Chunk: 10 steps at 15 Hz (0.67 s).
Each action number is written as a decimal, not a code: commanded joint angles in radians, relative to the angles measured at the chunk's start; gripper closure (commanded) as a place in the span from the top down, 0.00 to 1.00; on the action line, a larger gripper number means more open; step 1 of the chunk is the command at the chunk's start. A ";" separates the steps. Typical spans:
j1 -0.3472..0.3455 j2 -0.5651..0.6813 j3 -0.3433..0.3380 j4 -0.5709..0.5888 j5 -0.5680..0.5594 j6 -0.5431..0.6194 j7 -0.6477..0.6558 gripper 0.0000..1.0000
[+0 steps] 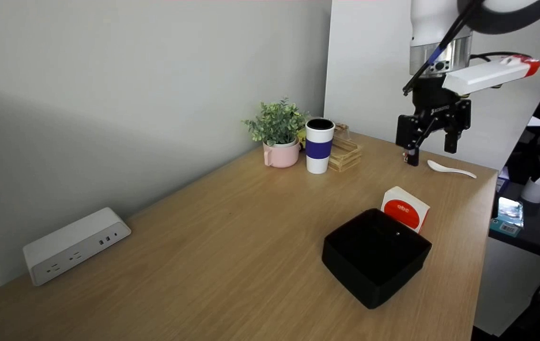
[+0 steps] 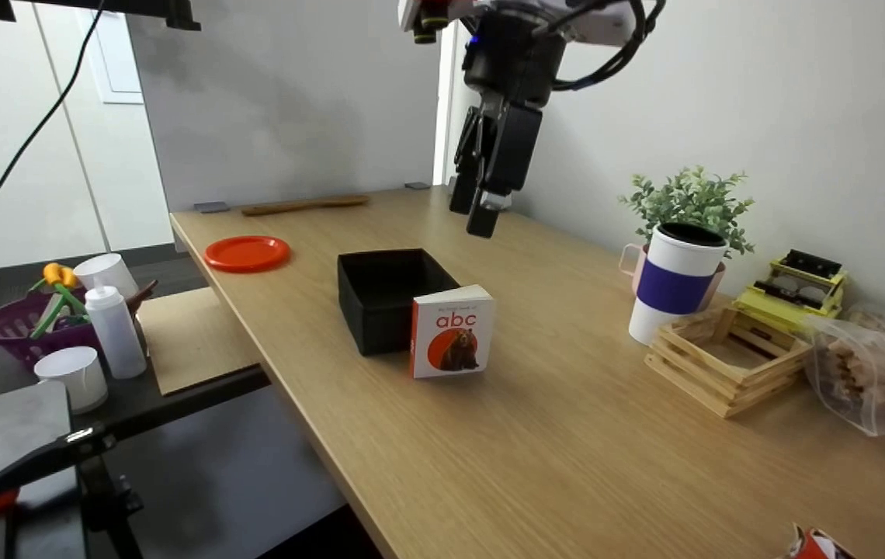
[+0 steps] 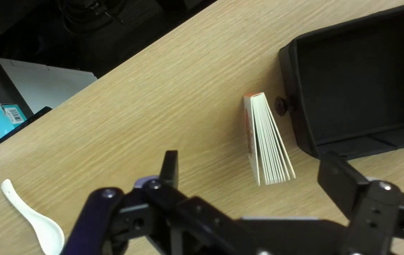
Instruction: Put the book inside the black box
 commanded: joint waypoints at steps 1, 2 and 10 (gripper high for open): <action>0.017 0.154 -0.019 0.150 0.059 -0.104 -0.095 1.00; 0.018 0.188 -0.019 0.183 0.073 -0.132 -0.114 1.00; 0.036 0.248 -0.033 0.237 0.083 -0.176 -0.109 1.00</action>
